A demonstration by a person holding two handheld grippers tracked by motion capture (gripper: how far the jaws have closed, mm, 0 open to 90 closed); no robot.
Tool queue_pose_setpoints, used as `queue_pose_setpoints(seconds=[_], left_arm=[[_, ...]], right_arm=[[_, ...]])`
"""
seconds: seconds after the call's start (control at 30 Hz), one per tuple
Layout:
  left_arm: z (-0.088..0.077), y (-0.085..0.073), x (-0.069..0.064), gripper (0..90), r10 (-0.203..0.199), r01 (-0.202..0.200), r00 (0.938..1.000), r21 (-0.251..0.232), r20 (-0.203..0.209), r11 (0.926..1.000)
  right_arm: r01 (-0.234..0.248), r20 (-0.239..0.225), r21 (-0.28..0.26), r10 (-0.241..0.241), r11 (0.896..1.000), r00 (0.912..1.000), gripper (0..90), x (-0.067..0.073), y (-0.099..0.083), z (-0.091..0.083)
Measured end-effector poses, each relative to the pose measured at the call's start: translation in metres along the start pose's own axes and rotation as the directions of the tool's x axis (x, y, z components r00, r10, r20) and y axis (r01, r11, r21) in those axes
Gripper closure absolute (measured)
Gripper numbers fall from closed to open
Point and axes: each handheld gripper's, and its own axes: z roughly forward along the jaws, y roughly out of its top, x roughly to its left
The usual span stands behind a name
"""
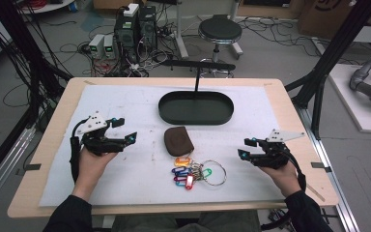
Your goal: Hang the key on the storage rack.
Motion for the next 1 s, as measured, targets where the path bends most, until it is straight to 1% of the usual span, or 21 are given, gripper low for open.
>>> queue_pose_setpoints(seconds=[0.07,0.17,0.2,0.27,0.3,0.37,0.4,0.53,0.77,0.83,1.0], left_arm=[[0.001,0.000,0.000,24.2,-0.002,0.002,1.0000,0.000,0.004,1.0000],[0.002,-0.001,-0.002,24.2,-0.001,0.001,0.9999,0.006,0.011,1.0000],[0.003,-0.001,-0.002,24.2,0.003,-0.003,0.9999,0.009,0.013,1.0000],[0.005,-0.001,-0.003,24.2,0.001,-0.002,0.9999,0.011,0.017,0.9999],[0.006,-0.002,-0.004,24.2,0.001,-0.001,0.9998,0.013,0.022,0.9999],[0.007,-0.002,-0.005,24.2,0.004,-0.004,0.9997,0.017,0.024,0.9999],[0.008,-0.002,-0.006,24.2,0.005,-0.006,0.9996,0.019,0.028,0.9998],[0.009,-0.002,-0.007,24.2,0.006,-0.007,0.9995,0.021,0.031,0.9997],[0.012,-0.003,-0.009,24.2,0.006,-0.007,0.9992,0.026,0.040,0.9996],[0.013,-0.003,-0.009,24.2,0.009,-0.010,0.9990,0.029,0.043,0.9995],[0.014,-0.003,-0.010,24.2,0.008,-0.010,0.9990,0.032,0.045,0.9994]], right_arm=[[0.008,-0.005,0.007,-0.008,1.000,1.0000,43.9,0.001,0.000,0.002],[0.011,-0.032,0.026,-0.010,1.000,0.9994,47.8,0.004,-0.001,0.008],[0.009,-0.046,0.043,-0.007,0.999,0.9989,50.0,0.005,-0.002,0.012],[0.006,-0.047,0.053,-0.004,0.999,0.9989,50.8,0.006,-0.002,0.014],[0.014,-0.061,0.075,-0.010,0.997,0.9981,53.5,0.008,-0.003,0.019],[0.017,-0.061,0.083,-0.012,0.996,0.9980,54.2,0.009,-0.004,0.021],[0.025,-0.065,0.103,-0.019,0.994,0.9977,57.2,0.011,-0.004,0.027],[0.040,-0.082,0.142,-0.029,0.989,0.9962,59.8,0.016,-0.005,0.036],[0.061,-0.093,0.201,-0.043,0.978,0.9947,63.6,0.022,-0.006,0.050],[0.070,-0.089,0.205,-0.052,0.976,0.9946,64.9,0.022,-0.006,0.053],[0.066,-0.088,0.217,-0.048,0.974,0.9950,67.5,0.024,-0.005,0.056]])
